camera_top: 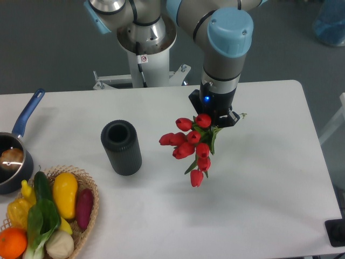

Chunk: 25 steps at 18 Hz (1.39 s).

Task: Place the flowers on the table
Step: 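Hold the red tulip bunch by the stems with the gripper above the table, then lower the held tulips onto the table beside the black vase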

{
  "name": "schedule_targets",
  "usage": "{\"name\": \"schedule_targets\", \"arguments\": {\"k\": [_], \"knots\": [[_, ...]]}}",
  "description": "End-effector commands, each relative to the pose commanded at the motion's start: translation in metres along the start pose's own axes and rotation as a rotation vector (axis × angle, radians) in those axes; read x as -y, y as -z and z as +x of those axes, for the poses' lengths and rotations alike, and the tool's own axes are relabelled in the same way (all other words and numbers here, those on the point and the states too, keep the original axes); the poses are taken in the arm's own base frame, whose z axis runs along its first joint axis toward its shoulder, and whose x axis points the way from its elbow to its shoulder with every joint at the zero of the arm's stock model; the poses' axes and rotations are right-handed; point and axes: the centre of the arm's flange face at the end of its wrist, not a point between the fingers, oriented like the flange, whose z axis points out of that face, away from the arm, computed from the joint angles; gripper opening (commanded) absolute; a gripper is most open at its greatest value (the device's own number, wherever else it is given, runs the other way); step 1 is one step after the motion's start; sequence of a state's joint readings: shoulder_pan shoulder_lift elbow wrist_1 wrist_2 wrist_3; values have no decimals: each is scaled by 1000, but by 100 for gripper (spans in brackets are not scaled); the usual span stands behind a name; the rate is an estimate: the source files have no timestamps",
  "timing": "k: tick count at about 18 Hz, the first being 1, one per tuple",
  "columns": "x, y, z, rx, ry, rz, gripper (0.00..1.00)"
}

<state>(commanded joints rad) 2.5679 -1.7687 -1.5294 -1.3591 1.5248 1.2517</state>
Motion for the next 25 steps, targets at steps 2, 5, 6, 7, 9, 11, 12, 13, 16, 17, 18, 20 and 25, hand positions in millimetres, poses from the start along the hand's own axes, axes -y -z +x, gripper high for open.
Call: {"name": "schedule_targets", "arguments": {"k": [2,5,6,7,9,11,12,13,16,17,18,20,25], "knots": [[-1,0,0,2,0,-6,5],[0,-4,-2,0,-1,-11,5],[0,-12,-4,-9,2,-21,5],[0,-17,-5,-14,24,-29,5],[9,-45,-7,-54,105,-39,14],[26,-67,2,-72,78,-45,25],[26,-74,4,-70,74,-45,37],[23,-81,9,-83,71,-54,42],[21,-93,15,-107,32,-60,63],[21,-94,15,-108,30,-62,76],[21,-94,15,-108,32,-62,99],[20,-93,15,-104,36,-61,100],[20,-79,5,-13,48,-26,100]]}}
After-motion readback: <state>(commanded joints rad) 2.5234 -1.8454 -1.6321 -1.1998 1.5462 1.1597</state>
